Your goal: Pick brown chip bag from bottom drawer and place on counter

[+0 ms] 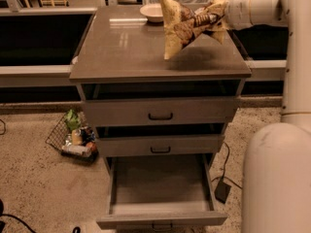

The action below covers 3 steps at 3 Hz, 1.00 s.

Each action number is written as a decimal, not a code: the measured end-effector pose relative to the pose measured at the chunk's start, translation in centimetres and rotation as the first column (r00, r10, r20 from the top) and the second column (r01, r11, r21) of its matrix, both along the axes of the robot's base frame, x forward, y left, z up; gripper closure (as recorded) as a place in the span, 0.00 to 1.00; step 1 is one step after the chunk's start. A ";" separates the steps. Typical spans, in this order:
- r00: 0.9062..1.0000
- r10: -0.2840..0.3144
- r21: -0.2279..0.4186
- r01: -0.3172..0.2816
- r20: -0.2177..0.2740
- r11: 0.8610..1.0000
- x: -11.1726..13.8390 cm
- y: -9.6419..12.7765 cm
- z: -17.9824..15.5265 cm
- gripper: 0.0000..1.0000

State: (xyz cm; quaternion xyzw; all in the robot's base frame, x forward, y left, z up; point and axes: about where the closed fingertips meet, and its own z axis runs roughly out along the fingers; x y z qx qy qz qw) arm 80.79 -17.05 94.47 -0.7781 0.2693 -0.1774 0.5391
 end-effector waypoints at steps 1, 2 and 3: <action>1.000 -0.017 0.016 0.017 0.007 1.000 1.9 0.4 -0.9 1.00; 1.000 -0.017 0.044 0.017 0.001 0.999 3.0 1.0 -2.0 1.00; 1.000 -0.007 0.076 0.007 -0.010 0.997 3.7 1.8 -3.1 0.74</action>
Offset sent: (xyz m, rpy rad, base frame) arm 0.0902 -0.0205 -0.0048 0.0726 0.0010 -0.0231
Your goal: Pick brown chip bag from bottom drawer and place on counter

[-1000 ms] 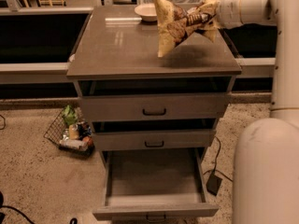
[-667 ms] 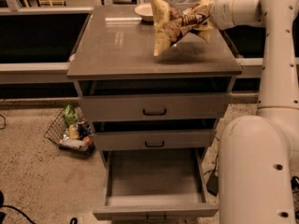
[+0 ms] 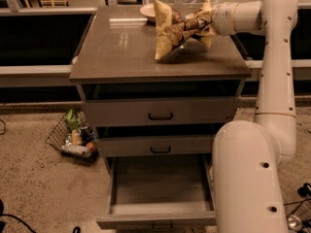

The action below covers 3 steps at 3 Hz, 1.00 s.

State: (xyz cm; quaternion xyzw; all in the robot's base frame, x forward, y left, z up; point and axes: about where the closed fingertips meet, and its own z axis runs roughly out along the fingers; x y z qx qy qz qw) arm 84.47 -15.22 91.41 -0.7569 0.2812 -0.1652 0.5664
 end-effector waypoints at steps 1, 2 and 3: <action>1.000 0.007 0.015 -0.007 -0.006 1.000 0.2 0.4 -0.4 0.51; 1.000 0.019 0.026 -0.018 -0.018 0.999 0.1 0.7 -0.9 0.28; 0.999 0.023 0.030 -0.022 -0.026 0.999 0.0 0.7 -1.1 0.05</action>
Offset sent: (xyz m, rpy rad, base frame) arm 0.0534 -0.0269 0.0121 0.0367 0.0302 0.0275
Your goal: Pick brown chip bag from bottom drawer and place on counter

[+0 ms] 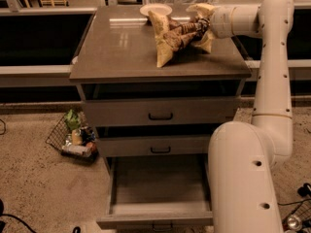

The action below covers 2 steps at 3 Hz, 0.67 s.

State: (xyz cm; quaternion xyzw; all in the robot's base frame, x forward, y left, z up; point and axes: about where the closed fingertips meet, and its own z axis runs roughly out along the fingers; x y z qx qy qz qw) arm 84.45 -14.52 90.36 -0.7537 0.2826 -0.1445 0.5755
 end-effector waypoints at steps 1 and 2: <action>0.999 -0.024 0.014 0.023 0.033 1.000 -0.4 -1.4 2.1 0.00; 0.991 -0.061 0.050 0.055 0.118 0.997 -2.1 -4.5 7.1 0.00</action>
Offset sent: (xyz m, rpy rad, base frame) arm -0.0240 -0.0948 0.1294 0.0736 -0.2025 -0.0995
